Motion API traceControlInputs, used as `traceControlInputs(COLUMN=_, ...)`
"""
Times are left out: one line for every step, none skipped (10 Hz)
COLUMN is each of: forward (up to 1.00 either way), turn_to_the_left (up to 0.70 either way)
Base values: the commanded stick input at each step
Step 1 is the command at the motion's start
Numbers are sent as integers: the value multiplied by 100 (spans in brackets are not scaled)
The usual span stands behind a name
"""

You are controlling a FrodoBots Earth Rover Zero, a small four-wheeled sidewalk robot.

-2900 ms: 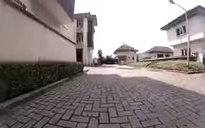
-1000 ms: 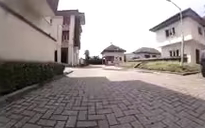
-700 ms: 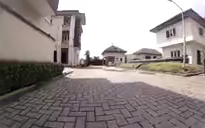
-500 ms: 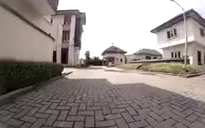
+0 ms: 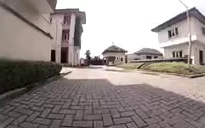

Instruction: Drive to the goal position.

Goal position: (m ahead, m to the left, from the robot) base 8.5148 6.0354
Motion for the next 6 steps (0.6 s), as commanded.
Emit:
traceControlInputs(forward=50, turn_to_the_left=0)
traceControlInputs(forward=50, turn_to_the_left=0)
traceControlInputs(forward=50, turn_to_the_left=0)
traceControlInputs(forward=50, turn_to_the_left=0)
traceControlInputs(forward=50, turn_to_the_left=0)
traceControlInputs(forward=50, turn_to_the_left=0)
